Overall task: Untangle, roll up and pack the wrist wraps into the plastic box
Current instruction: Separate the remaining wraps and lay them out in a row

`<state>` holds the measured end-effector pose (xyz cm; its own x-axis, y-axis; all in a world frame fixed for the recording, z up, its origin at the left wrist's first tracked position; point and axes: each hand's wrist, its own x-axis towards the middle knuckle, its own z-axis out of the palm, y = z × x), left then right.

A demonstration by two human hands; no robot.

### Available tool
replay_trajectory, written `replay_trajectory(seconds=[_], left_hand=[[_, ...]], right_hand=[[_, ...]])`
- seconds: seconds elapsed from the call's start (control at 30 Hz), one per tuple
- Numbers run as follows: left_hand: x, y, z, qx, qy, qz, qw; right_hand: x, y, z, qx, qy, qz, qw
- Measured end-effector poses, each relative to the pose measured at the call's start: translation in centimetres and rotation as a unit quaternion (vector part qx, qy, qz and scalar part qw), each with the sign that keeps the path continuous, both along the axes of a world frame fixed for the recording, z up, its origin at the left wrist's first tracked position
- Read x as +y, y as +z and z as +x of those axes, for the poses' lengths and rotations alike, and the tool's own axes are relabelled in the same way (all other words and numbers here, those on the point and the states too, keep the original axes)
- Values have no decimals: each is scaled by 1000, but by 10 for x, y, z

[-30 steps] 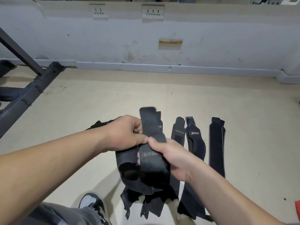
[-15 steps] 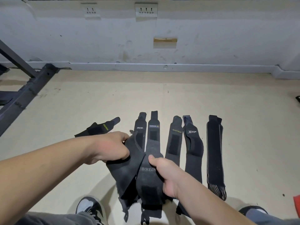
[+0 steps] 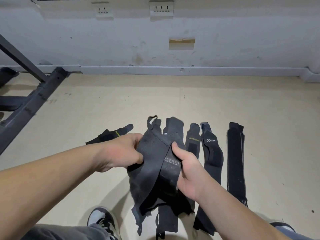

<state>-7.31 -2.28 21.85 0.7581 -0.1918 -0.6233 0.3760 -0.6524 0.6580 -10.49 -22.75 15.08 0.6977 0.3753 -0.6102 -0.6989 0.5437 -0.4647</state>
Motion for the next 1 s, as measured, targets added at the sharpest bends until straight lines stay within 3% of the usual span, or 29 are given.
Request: replay_trajectory(seconds=[0.13, 0.23, 0.37, 0.43, 0.53, 0.6, 0.77, 1.0], left_hand=[[-6, 2, 3, -84, 57, 2, 995], [-18, 13, 4, -140, 82, -54, 985], [-29, 30, 5, -100, 107, -143, 979], [-24, 26, 4, -69, 70, -91, 991], [-16, 14, -4, 10, -95, 66, 993], [-18, 9, -8, 65, -146, 85, 983], [-21, 11, -4, 89, -152, 134, 975], [-1, 13, 8, -32, -25, 89, 995]], right_hand=[[-3, 14, -1, -38, 13, -19, 999], [-2, 14, -2, -106, 41, -65, 991], [-6, 21, 10, -115, 10, -100, 988], [-12, 32, 17, -114, -9, -80, 990], [-20, 55, 27, -110, -38, -35, 993], [-25, 68, 35, -116, -51, -21, 992], [-27, 75, 38, -93, -67, -43, 992], [-44, 59, 39, -41, -140, -105, 984]])
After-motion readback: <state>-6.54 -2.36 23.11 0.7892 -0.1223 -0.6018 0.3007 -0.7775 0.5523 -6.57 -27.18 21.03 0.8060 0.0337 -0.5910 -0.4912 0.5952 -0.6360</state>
